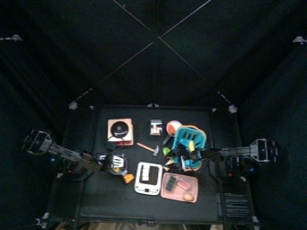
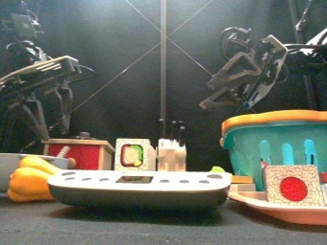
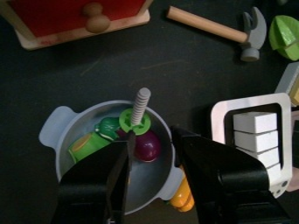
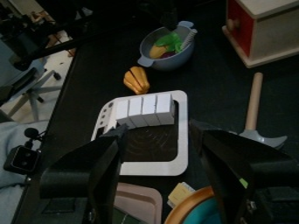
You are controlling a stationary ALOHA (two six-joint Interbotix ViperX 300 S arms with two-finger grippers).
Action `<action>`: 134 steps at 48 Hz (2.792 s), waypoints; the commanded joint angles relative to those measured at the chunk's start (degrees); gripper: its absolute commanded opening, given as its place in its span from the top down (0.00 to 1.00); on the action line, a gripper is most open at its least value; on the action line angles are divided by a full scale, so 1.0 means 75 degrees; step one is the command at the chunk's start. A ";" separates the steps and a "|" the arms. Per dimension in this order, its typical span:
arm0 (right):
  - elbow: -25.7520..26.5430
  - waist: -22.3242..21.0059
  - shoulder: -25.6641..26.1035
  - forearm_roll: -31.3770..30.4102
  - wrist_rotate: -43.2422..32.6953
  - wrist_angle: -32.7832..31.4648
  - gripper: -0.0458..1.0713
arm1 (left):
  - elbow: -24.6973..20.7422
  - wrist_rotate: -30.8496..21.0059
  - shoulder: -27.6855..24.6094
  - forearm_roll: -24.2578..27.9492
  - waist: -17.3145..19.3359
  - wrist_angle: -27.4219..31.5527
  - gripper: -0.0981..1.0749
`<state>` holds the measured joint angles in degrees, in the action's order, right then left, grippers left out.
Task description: Grab corn
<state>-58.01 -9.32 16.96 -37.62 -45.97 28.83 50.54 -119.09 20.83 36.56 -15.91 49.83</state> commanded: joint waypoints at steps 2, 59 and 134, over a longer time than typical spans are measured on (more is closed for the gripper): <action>0.0152 0.0000 0.0082 -0.0035 0.0012 0.0023 0.15 | -0.0258 0.0023 0.0105 -0.0141 -0.0023 0.0211 0.25; 0.0246 -0.0059 0.0059 -0.0340 0.0012 0.0023 0.15 | -0.0574 0.0363 -0.1289 -0.2402 -0.0270 0.1184 0.16; 0.0387 -0.0023 -0.0211 -0.0281 -0.0023 0.0023 0.15 | -0.0387 0.0434 -0.2133 -0.2320 0.0398 0.0434 0.20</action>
<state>-56.34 -9.49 14.68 -39.90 -46.05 28.83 47.99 -115.75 4.92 19.07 -13.36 53.09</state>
